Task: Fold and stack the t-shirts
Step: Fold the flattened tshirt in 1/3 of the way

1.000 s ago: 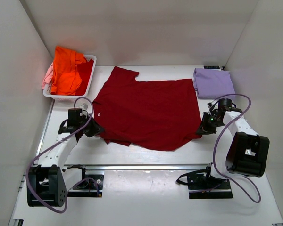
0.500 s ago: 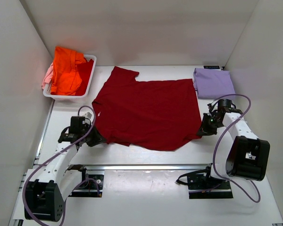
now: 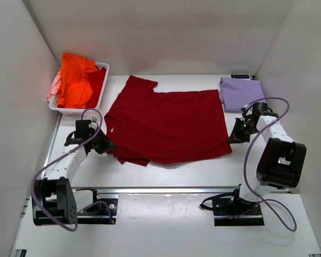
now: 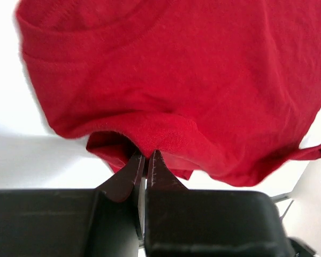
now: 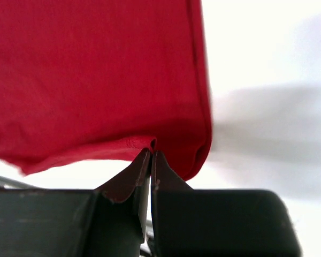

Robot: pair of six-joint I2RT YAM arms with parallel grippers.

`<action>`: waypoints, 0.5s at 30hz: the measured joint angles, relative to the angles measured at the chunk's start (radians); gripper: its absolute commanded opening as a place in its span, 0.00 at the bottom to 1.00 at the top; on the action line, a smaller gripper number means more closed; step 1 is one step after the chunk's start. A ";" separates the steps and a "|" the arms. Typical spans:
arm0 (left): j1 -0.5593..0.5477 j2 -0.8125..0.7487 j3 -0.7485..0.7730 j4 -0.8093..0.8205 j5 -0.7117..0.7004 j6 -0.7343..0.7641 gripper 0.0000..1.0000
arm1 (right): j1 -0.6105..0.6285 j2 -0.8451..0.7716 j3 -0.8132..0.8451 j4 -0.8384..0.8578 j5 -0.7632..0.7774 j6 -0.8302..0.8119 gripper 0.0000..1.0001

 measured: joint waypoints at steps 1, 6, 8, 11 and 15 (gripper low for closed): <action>0.005 0.023 0.009 0.005 0.000 -0.006 0.00 | -0.005 0.024 0.026 0.001 -0.001 -0.001 0.00; 0.022 0.122 0.075 0.039 0.001 -0.018 0.00 | -0.019 0.129 0.127 0.007 -0.002 -0.007 0.00; 0.031 0.154 0.103 0.049 0.000 -0.020 0.00 | -0.022 0.164 0.154 0.011 -0.002 -0.007 0.00; 0.039 0.203 0.144 0.062 0.000 -0.020 0.00 | -0.023 0.203 0.177 0.014 -0.002 -0.007 0.00; 0.039 0.272 0.188 0.080 0.000 -0.020 0.00 | -0.023 0.243 0.202 0.019 -0.006 -0.006 0.00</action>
